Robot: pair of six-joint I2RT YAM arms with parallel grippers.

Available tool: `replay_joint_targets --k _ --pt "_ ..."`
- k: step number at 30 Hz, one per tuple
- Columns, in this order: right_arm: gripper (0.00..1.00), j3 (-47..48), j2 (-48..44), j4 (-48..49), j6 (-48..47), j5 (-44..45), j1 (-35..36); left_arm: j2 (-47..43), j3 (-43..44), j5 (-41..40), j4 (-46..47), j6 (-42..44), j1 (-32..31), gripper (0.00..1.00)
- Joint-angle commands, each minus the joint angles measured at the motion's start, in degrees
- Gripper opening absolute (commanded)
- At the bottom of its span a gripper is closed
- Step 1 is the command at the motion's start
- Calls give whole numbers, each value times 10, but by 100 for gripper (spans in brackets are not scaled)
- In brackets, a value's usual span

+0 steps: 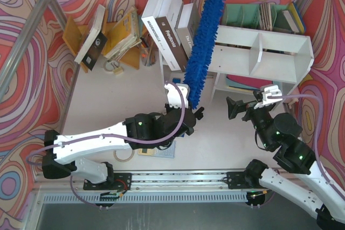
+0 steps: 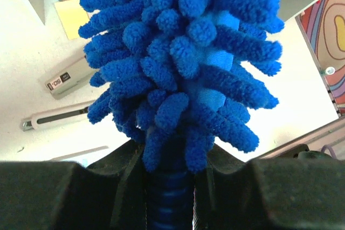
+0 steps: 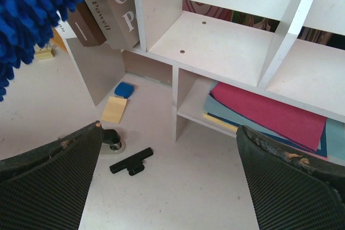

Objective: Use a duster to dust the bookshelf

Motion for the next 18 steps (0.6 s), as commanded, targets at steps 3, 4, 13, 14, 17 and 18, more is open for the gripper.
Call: replay_joint_targets --k 3,4,13,14,17,18 --pt "99 -3 11 31 -4 6 -2 17 -10 11 -5 -30 -1 0" --pt "99 -5 11 33 -4 6 -2 20 -11 14 -5 -32 0 0" --pt "99 -15 6 39 -10 17 -1 14 -9 2 21 -8 4 0" --pt "99 -16 4 41 -12 18 -3 8 -10 0 27 -1 7 0" --pt "99 -20 0 46 -14 18 -2 -13 -9 -13 45 19 11 0" --pt "99 -20 -1 47 -13 17 -2 -18 -9 -17 52 25 12 0"
